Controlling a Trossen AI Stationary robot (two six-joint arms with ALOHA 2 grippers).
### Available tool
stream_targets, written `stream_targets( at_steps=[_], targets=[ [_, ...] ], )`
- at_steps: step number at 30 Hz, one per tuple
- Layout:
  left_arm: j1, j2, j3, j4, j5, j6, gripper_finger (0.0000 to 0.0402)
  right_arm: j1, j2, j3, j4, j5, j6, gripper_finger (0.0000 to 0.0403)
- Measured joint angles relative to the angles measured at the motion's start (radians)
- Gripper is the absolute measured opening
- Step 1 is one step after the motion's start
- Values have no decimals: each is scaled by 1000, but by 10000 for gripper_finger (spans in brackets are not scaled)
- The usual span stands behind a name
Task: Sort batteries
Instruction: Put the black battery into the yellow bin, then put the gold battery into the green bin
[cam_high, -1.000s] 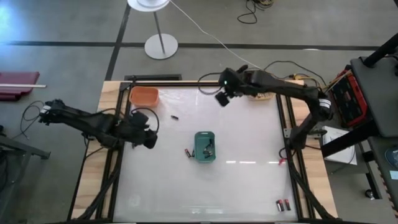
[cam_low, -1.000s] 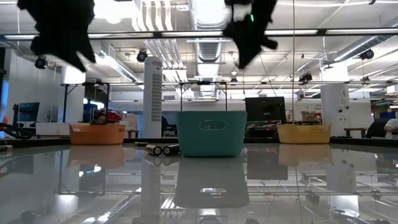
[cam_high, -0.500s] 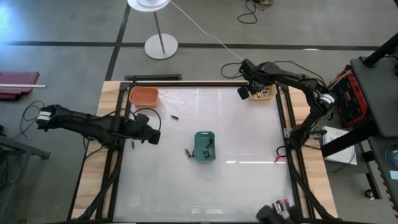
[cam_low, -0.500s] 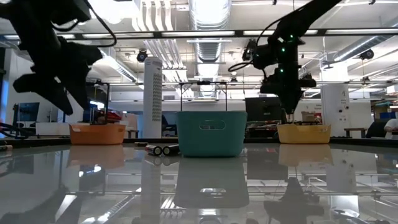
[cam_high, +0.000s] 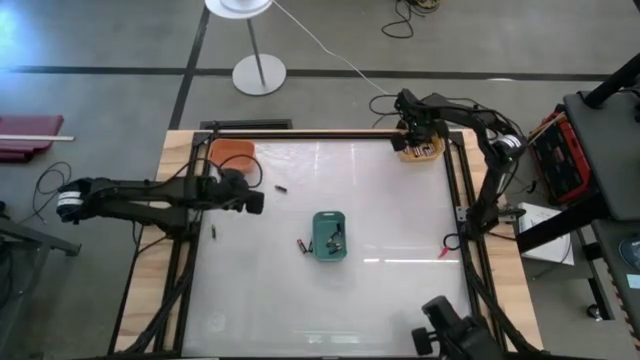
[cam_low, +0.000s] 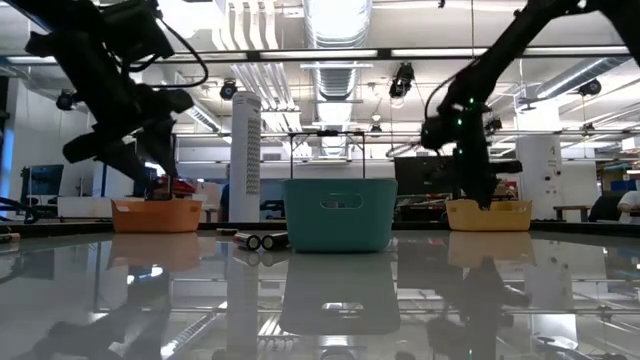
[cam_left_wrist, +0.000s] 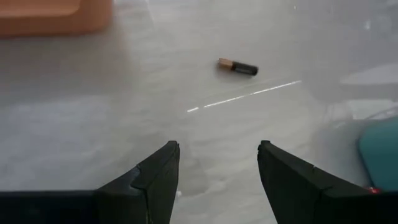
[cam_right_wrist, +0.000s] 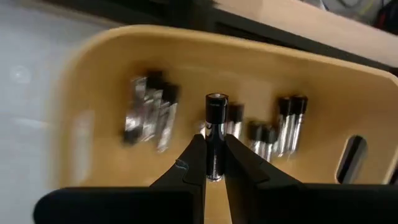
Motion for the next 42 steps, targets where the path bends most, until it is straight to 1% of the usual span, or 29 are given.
stream_targets(
  at_steps=[3,6,12,14,17,20,23,26,30,33,36,39,42],
  targets=[
    [0,6,12,-2,0,36,196,-13,49,1,3,0,3,24],
    [0,8,17,-19,0,32,196,-19,79,3,6,-4,4,24],
    [0,8,17,-36,8,29,196,-23,87,4,5,-14,8,30],
    [0,8,17,-40,8,29,196,-24,87,4,5,-15,6,47],
    [0,3,23,-42,11,32,196,-24,81,1,4,-18,6,85],
    [0,-7,26,-52,43,33,196,-23,61,1,-2,-26,14,121],
    [-6,-22,45,-102,79,41,196,-10,15,0,-8,-25,14,152],
    [-24,-39,81,-189,94,48,196,18,-65,0,-7,-15,17,175],
    [-52,-56,141,-328,94,47,196,96,-203,-2,-7,41,54,193],
    [-54,-58,156,-409,102,11,196,192,-304,-13,2,63,105,199],
    [-48,-50,133,-433,170,-54,196,315,-393,-42,60,62,165,200],
    [-48,-35,83,-437,223,-183,196,444,-454,-69,108,60,245,200],
    [-49,-11,58,-405,215,-309,196,566,-482,-86,125,83,326,201]
  ],
)
